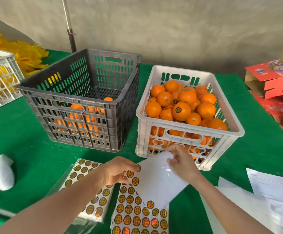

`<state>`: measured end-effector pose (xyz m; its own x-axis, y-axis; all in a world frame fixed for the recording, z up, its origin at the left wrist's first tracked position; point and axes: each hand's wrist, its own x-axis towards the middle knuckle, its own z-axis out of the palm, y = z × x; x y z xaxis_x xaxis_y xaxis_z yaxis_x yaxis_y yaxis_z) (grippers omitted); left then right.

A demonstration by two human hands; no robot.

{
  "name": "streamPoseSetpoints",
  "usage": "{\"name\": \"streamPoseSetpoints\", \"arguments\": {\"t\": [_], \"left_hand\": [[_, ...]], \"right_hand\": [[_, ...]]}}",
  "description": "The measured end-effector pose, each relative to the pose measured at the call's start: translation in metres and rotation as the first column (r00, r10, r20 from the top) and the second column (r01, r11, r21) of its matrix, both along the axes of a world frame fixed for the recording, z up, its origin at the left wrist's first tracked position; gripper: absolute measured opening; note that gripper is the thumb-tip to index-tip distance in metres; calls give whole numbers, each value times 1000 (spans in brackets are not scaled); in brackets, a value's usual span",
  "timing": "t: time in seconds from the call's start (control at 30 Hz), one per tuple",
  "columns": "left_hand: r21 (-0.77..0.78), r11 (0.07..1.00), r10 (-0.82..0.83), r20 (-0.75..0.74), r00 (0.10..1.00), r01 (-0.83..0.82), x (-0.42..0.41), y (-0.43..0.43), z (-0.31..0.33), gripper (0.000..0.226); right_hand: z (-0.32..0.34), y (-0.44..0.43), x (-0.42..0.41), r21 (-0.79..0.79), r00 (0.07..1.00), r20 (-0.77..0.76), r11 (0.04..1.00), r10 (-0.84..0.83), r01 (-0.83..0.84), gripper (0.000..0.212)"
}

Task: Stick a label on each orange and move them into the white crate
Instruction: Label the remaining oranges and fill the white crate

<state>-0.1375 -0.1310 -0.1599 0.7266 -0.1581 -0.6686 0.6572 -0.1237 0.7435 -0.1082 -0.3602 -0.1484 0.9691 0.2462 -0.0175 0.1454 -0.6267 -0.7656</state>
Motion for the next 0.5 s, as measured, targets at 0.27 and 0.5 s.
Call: {"name": "streamPoseSetpoints", "arguments": {"t": [0.27,0.5], "left_hand": [[48,995,79,111,991,-85,1,-14,1,24],[-57,988,143,53,988,-140,6,-17,7,18]], "right_hand": [[-4,48,-27,-231,900,352,955,259,-184,14],[-16,67,-25,-279,969,212,958,124,-62,20]]}}
